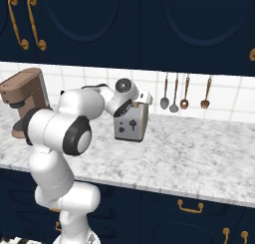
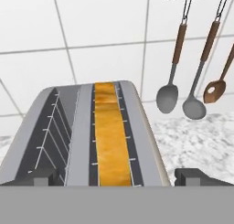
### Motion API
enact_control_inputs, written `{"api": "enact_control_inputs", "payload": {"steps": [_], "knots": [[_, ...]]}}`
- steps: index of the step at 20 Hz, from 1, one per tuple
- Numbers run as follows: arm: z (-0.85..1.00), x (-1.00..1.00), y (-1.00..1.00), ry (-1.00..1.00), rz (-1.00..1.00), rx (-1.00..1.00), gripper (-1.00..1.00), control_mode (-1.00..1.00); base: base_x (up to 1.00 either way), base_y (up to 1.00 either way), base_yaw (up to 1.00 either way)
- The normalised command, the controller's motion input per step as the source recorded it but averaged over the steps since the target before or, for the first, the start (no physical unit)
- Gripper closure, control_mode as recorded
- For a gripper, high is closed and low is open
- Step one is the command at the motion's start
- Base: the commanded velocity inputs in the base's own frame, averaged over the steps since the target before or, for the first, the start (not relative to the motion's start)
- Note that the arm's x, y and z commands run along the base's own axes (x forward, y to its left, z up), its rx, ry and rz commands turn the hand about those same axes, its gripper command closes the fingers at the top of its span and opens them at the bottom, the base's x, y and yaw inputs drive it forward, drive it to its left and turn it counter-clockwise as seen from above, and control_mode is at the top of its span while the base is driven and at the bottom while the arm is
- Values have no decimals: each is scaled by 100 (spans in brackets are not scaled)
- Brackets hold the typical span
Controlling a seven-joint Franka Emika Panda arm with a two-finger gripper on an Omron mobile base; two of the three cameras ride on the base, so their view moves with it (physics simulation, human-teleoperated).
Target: Start the toaster. Once the lever pops up, take the bread to the plate on the dining counter.
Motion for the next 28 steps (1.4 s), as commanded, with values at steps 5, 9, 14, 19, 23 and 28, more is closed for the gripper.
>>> {"api": "enact_control_inputs", "payload": {"steps": [5,9,14,19,23,28], "knots": [[-7,15,0,0,0,0,-100,-100,0,0,0],[-5,20,0,0,0,0,-100,-100,0,0,0],[-4,9,0,0,0,0,100,-100,0,0,0],[0,0,0,0,0,0,100,-100,0,0,0],[0,0,0,0,0,0,100,-100,0,0,0],[9,-14,0,-18,0,0,100,-100,0,0,0]]}}
